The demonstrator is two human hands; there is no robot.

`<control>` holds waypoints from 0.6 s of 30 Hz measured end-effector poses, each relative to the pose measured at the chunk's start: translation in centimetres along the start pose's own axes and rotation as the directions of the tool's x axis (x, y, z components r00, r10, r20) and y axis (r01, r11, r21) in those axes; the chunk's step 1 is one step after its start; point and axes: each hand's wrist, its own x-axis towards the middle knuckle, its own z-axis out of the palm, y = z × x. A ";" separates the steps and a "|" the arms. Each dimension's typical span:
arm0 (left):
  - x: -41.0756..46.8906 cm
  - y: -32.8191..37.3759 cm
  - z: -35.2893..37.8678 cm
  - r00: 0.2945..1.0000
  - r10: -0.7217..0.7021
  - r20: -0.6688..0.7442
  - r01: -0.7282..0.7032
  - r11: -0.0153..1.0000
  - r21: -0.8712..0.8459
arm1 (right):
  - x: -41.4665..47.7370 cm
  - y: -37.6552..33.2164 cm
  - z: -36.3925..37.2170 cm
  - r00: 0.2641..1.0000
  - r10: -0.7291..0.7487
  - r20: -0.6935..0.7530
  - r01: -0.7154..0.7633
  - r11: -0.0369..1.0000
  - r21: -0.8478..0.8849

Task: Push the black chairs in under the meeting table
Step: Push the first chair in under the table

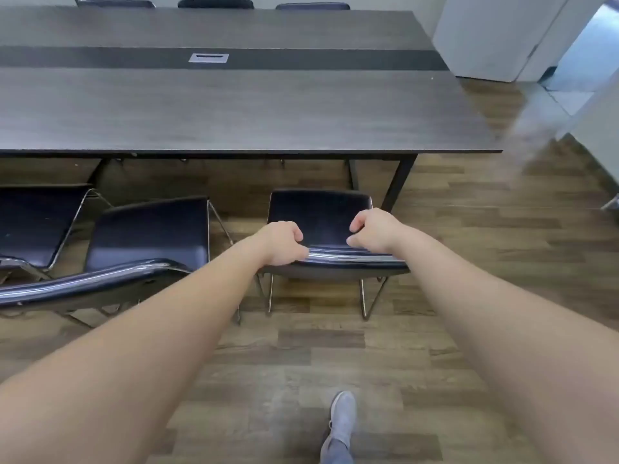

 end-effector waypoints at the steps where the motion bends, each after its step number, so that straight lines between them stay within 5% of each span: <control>1: 0.0 -0.6 0.7 0.999 -0.024 0.025 0.023 0.999 0.029 | 0.0 0.6 0.8 1.000 0.008 0.011 -0.007 0.999 -0.049; 9: 3.7 -5.7 4.8 0.997 0.030 -0.067 0.003 0.898 0.440 | 3.7 4.9 7.1 0.997 0.070 -0.030 -0.076 0.928 -0.365; 18: 8.5 -8.4 6.3 0.959 0.214 -0.185 -0.070 0.811 0.580 | 8.2 7.7 9.7 0.993 -0.045 -0.106 -0.023 0.827 -0.562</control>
